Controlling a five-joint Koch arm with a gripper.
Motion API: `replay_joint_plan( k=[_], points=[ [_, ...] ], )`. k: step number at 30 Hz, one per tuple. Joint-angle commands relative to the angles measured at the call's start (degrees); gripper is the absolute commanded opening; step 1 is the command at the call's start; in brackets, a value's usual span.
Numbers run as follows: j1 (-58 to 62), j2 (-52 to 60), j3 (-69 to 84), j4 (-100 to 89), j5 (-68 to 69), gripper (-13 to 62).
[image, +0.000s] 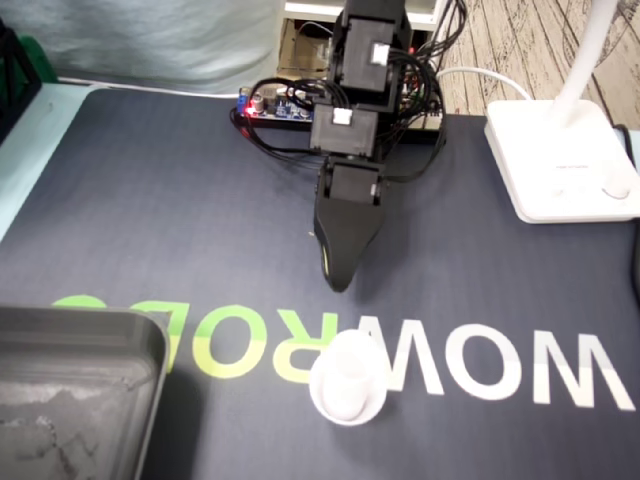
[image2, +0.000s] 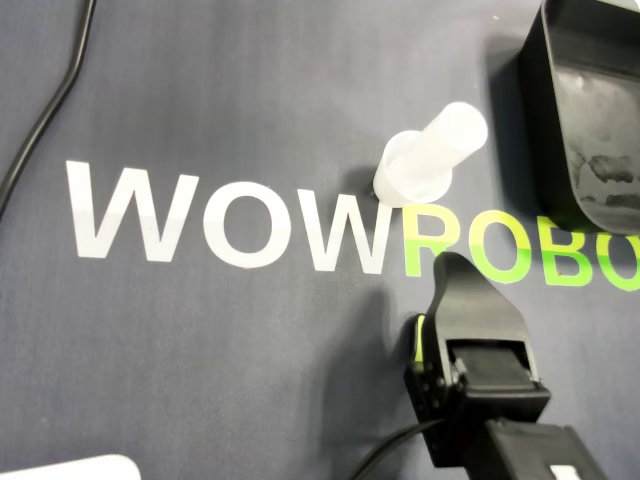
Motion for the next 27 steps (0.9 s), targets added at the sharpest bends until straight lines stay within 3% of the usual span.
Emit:
replay_joint_plan(
  k=[1,18,27],
  points=[
    [-0.18,4.39,2.46,-0.09,0.62,34.1],
    [0.18,4.48,1.23,-1.93,0.88,33.7],
    [-1.14,4.39,-8.44,-1.58,-2.29,32.8]
  ],
)
